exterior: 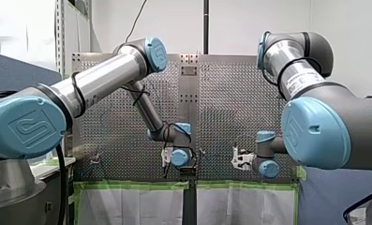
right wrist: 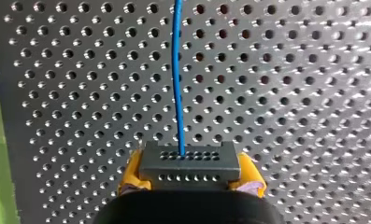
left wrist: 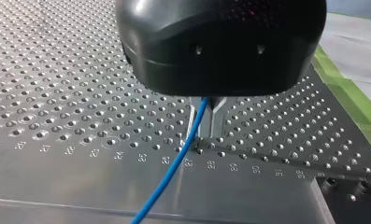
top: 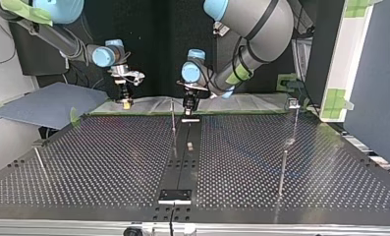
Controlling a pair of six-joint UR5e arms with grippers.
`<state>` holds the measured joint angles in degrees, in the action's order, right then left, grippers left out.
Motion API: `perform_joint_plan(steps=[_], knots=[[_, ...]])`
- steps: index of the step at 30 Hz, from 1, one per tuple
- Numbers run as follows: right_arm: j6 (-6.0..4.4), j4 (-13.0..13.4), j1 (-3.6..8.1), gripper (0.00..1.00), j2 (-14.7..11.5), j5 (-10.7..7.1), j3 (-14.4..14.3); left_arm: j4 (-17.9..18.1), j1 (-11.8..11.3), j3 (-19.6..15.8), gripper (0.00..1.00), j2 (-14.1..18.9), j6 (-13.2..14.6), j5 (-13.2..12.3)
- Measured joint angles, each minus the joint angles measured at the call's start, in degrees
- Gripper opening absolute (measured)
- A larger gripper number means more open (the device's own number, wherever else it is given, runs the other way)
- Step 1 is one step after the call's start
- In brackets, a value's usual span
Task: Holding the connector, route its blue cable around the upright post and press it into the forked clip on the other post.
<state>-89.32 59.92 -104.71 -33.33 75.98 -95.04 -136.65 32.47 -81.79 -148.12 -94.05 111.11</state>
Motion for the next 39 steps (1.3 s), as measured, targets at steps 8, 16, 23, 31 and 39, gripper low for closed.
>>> perform_joint_plan(steps=[8, 16, 23, 31, 39], knots=[[1.06, -3.5, 0.11, 0.0, 1.9, 0.0, 3.8, 0.1, -0.2, 0.0, 0.02, -0.2, 0.0, 0.0], [2.36, -6.9, 0.13, 0.0, 3.6, 0.04, 7.3, 0.5, -0.6, 0.2, 0.02, -0.3, -0.4, -0.7], [2.52, -7.7, 0.18, 0.0, 3.6, 0.05, 8.7, 0.0, -1.1, 2.1, 0.02, -0.3, -1.1, -1.7], [3.01, -9.3, 0.32, 0.0, 3.7, 0.13, 9.8, -1.3, -1.5, 3.4, 0.02, -0.3, -1.2, -1.8], [3.16, -9.5, 0.33, 0.0, 3.7, 0.11, 9.9, -2.5, -1.7, 3.5, 0.24, -0.3, -1.2, -2.2]])
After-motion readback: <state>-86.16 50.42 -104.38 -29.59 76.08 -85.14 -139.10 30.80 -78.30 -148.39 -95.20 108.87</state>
